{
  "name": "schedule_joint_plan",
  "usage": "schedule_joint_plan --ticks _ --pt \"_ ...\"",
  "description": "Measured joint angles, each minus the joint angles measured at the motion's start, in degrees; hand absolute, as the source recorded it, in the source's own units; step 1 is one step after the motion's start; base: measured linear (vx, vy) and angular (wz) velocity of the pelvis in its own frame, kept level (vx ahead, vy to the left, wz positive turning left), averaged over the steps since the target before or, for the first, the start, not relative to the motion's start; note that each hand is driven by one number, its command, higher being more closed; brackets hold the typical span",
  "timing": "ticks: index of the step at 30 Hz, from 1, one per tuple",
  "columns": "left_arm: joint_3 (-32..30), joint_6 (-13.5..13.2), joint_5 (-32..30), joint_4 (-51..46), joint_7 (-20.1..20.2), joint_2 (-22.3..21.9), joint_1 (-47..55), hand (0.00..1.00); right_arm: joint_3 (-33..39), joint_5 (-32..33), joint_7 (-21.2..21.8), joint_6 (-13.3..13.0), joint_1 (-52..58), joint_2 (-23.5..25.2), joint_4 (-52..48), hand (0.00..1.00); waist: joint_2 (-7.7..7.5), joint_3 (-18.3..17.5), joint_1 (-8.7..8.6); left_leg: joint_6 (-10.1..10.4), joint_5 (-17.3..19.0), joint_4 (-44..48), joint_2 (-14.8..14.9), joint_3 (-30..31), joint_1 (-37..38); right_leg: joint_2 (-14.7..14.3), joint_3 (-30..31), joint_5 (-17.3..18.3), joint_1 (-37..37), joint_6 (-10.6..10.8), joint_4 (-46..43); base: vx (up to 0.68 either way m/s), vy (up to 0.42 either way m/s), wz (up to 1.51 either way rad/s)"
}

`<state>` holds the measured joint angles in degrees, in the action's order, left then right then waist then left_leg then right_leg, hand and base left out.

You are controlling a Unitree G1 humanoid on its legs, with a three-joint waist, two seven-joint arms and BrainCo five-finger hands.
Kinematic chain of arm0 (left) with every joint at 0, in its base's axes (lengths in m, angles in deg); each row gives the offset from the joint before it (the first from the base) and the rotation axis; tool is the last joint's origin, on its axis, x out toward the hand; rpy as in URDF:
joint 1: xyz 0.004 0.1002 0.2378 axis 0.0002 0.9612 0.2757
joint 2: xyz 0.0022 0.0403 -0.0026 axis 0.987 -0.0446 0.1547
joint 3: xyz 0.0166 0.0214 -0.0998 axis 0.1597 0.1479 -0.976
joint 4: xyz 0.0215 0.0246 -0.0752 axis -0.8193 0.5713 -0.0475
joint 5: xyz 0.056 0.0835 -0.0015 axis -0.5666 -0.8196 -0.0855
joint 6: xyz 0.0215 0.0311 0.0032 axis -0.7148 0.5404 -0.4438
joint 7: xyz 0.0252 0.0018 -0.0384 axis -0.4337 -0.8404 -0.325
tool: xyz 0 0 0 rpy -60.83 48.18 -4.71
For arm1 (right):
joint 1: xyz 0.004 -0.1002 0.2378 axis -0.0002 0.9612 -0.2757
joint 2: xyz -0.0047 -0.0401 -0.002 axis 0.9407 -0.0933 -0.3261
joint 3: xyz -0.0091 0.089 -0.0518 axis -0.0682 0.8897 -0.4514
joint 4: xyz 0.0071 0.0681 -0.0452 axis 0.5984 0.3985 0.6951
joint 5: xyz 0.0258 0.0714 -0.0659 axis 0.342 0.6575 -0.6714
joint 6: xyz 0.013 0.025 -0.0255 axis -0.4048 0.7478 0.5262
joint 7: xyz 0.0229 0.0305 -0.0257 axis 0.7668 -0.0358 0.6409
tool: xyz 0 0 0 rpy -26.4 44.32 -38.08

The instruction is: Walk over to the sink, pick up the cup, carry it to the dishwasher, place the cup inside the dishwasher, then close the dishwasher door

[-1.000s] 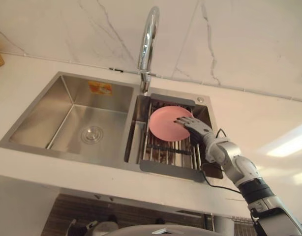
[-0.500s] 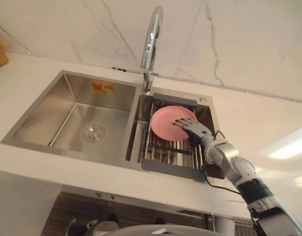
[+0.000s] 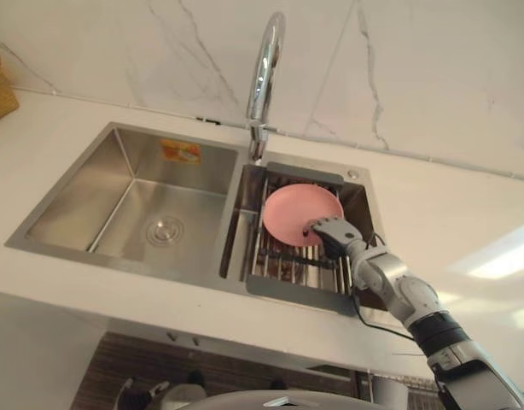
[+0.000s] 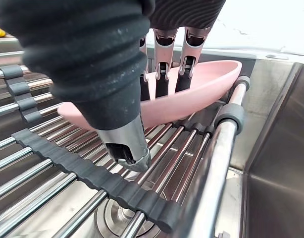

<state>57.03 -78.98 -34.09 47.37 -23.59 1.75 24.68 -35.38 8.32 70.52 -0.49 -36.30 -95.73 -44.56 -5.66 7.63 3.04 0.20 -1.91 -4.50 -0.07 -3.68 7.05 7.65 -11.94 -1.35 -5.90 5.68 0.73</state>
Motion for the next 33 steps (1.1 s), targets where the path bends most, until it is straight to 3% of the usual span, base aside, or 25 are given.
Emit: schedule_joint_plan --ticks 10,18,24,33 --pt "0.0 0.0 0.0 0.0 -0.1 -0.1 0.1 0.0 -0.1 -1.6 -6.8 0.1 0.0 0.0 1.7 1.0 0.09 0.0 0.06 0.0 -0.1 0.0 0.0 0.0 -0.2 0.0 0.0 -0.2 0.0 0.0 0.3 0.0 0.0 0.0" --pt "0.0 0.0 0.0 0.0 -0.7 -0.2 0.5 0.0 0.8 -0.8 -9.7 1.1 0.0 0.0 0.9 1.0 0.32 -0.1 -0.28 0.0 -0.1 0.0 0.0 0.0 -0.1 0.0 0.0 -0.3 -0.1 0.0 0.4 0.0 0.0 0.0" --pt "0.0 -0.1 0.0 0.0 -1.0 -0.3 1.6 0.0 3.3 1.2 -11.0 1.7 0.4 -0.1 -5.8 1.0 0.96 -0.2 -0.9 0.0 -0.1 0.0 0.0 -0.2 0.0 0.0 0.2 -0.3 0.0 0.0 0.3 0.0 0.0 0.0" --pt "0.1 -0.3 0.0 0.0 -1.1 -0.3 1.8 0.0 4.4 5.5 -10.7 -1.2 1.7 -0.9 -13.0 1.0 1.09 -0.2 -1.13 0.0 0.1 0.0 0.0 -1.2 1.0 0.0 1.3 -0.3 -0.2 0.0 -0.1 -0.01 -0.001 -0.05"
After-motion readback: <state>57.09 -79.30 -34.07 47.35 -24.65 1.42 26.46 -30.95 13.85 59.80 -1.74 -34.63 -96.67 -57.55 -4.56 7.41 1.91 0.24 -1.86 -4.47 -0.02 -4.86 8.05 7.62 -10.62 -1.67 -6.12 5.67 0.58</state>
